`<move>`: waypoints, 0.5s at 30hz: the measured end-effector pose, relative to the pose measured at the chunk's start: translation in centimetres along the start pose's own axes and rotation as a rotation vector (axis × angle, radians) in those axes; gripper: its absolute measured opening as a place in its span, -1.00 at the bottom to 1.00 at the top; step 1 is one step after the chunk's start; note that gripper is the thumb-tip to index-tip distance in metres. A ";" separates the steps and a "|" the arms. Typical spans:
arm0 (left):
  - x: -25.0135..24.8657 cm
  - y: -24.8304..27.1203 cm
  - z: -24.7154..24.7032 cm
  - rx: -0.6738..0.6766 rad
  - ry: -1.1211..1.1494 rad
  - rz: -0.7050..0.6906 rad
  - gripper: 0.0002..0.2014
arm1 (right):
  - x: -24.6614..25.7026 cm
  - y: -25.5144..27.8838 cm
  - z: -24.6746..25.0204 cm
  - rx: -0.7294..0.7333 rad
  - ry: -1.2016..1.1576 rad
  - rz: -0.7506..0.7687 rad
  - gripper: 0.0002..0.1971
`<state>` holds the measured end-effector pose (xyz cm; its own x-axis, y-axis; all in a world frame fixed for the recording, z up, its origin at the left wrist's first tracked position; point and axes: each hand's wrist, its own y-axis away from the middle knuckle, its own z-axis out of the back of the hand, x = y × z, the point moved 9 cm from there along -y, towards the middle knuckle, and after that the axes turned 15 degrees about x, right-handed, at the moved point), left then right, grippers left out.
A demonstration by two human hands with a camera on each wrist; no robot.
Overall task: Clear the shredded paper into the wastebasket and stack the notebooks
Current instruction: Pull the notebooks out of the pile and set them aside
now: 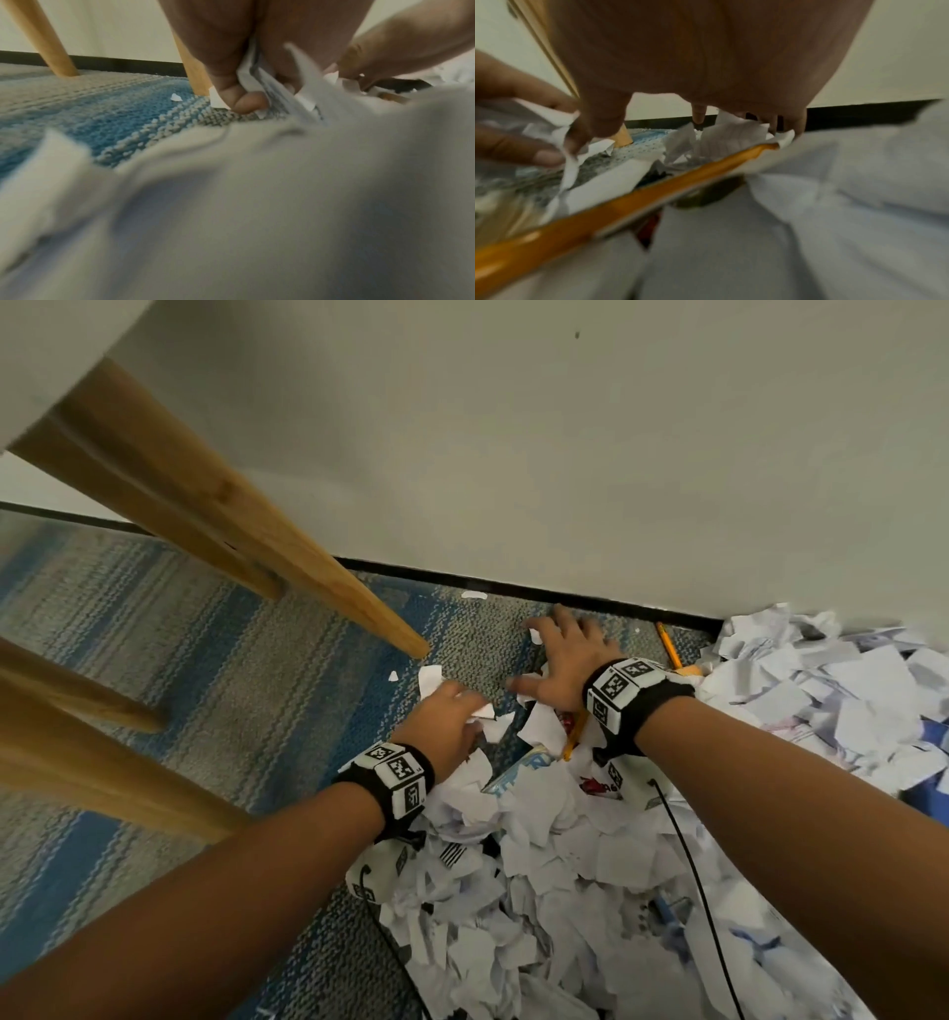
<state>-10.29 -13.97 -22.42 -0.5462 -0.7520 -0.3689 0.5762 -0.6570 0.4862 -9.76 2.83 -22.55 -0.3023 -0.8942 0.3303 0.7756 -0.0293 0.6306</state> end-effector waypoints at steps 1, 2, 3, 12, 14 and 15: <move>0.5 0.1 0.8 -0.053 0.024 0.023 -0.71 | 0.3 0.0 -0.4 0.016 0.066 -0.003 -0.02; 1.3 0.3 1.5 -0.096 0.040 0.065 -0.72 | 0.5 -0.1 -0.8 0.034 0.123 -0.007 0.05; 2.3 0.5 2.0 -0.123 0.047 0.116 -0.72 | 0.5 -0.3 -1.2 0.050 0.167 -0.013 0.08; 7.8 -0.2 1.6 0.015 0.051 0.329 -0.50 | 1.3 0.6 -2.0 0.103 0.325 0.056 0.13; 7.6 -0.4 1.3 0.036 0.027 0.341 -0.43 | 1.5 1.1 -2.2 0.107 0.365 0.083 0.06; 7.5 -0.5 1.1 0.043 0.005 0.349 -0.40 | 1.8 1.4 -2.2 0.092 0.380 0.096 -0.01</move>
<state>-15.34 -19.25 -24.52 -0.3178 -0.9312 -0.1784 0.7012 -0.3575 0.6169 -8.04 0.21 -22.59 0.0090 -0.9930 0.1180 0.7323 0.0869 0.6755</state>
